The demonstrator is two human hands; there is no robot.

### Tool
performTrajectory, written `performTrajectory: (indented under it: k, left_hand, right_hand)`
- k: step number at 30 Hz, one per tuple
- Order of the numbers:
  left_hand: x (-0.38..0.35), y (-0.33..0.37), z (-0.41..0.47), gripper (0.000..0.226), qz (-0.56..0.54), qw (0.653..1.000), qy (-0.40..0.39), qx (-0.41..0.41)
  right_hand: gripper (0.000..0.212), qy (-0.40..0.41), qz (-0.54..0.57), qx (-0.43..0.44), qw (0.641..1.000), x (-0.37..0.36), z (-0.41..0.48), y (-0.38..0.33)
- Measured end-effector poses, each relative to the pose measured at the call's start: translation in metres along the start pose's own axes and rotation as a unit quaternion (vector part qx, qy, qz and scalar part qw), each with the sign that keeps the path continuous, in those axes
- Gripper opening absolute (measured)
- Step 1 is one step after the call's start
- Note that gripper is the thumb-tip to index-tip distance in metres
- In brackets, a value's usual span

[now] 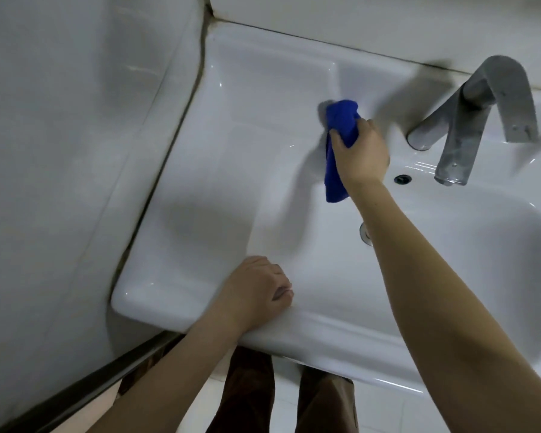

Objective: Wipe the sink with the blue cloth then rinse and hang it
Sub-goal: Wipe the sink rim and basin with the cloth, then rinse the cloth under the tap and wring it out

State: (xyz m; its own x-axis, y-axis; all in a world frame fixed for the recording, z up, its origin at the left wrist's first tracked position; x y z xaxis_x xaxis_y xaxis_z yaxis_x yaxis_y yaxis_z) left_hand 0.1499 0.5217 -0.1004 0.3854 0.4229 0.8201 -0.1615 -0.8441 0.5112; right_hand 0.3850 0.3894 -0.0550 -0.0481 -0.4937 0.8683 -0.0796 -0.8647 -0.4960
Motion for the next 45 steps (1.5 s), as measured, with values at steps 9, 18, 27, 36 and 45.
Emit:
performTrajectory:
  k: [9, 18, 27, 36, 45]
  left_hand:
    - [0.0, -0.001, 0.002, 0.041, -0.01, 1.0, 0.011, 0.001]
    - [0.0, 0.005, -0.005, 0.037, 0.004, 0.999, -0.045, 0.001]
    - [0.064, 0.034, -0.038, 0.054, -0.09, 0.994, -0.037, 0.057]
    - [0.111, 0.089, -0.043, 0.013, -0.199, 0.978, 0.055, 0.013]
    - [0.099, 0.141, 0.056, 0.019, -0.388, 0.912, 0.057, 0.117]
  right_hand:
    - [0.034, 0.066, 0.022, -0.118, 0.991, 0.009, 0.01, 0.024]
    - [0.029, -0.121, 0.266, -0.154, 0.944, 0.008, -0.098, 0.025]
    - [0.028, -0.022, 0.488, -0.272, 0.829, 0.139, -0.211, 0.055]
    - [0.021, 0.07, 0.37, -0.236, 0.896, 0.218, -0.259, 0.09]
    - [0.025, 0.069, 0.392, -0.291, 0.87, 0.194, -0.231, 0.16]
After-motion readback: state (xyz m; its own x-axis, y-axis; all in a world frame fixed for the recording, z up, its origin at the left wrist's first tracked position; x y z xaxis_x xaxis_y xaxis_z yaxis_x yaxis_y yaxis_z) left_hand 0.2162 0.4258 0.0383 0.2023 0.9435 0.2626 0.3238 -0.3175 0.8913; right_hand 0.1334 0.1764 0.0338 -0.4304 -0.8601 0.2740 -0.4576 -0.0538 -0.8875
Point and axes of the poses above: each hand's wrist, its own z-axis towards the middle knuckle, its own x-axis out of the back of the hand, y = z × x, the point moved 8 cm from there along z, towards the middle knuckle, and after that the axes turned 2 degrees about -z, right-handed, at the moved point
